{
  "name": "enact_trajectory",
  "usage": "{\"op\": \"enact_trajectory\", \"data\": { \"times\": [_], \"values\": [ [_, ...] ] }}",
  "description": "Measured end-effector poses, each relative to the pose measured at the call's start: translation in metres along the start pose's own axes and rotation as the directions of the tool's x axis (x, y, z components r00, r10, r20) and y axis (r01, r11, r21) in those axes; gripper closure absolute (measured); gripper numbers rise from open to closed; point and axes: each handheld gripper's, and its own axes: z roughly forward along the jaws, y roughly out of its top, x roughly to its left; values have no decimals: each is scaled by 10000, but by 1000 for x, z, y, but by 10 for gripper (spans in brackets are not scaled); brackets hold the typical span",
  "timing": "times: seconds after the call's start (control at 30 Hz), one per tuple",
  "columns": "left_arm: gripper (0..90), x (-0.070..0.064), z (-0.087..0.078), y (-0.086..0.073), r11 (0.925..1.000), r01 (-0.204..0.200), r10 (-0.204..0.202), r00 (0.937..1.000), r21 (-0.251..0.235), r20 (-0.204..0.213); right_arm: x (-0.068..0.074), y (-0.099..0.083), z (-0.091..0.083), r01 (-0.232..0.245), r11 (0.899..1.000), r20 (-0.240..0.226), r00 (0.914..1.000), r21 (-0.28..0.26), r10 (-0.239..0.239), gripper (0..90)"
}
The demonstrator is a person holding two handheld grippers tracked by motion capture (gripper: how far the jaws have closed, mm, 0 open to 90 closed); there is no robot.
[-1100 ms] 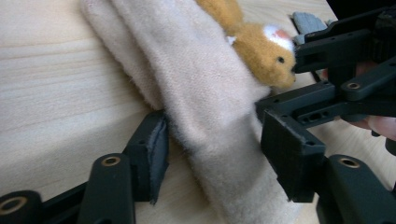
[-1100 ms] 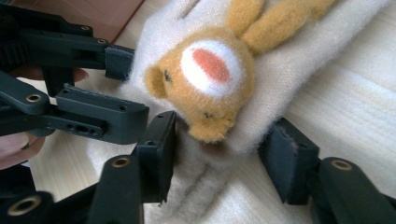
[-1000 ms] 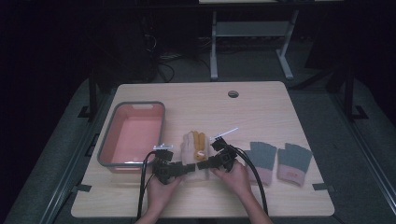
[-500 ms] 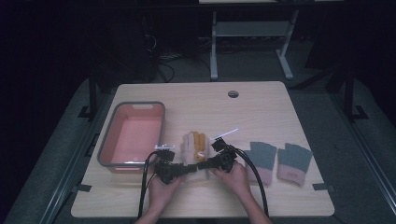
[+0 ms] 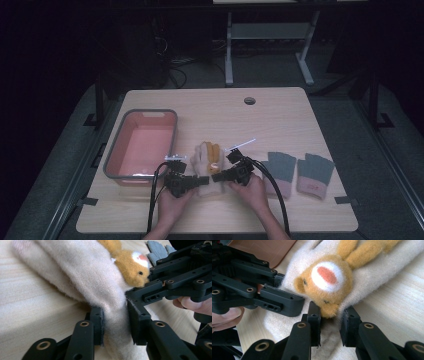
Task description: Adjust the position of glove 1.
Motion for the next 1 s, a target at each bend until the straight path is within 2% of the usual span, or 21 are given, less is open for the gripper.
{"op": "enact_trajectory", "data": {
  "times": [0.37, 0.73, 1.0],
  "values": [
    [719, -7, 0, 4, 9996, -283, 284, 9996, -85, 8, -2, -2, -6, -106, 9997, -172, 9998, -208, 102, 763],
    [719, -19, -3, 15, 9979, -609, 613, 9980, -226, 158, 1, 0, -22, 20, 9984, -98, 9999, -559, -26, 778],
    [719, -28, -13, 27, 9941, -980, 997, 9944, -473, 349, 5, 4, -39, -90, 9947, -299, 9995, -1029, 60, 781]
  ]
}}
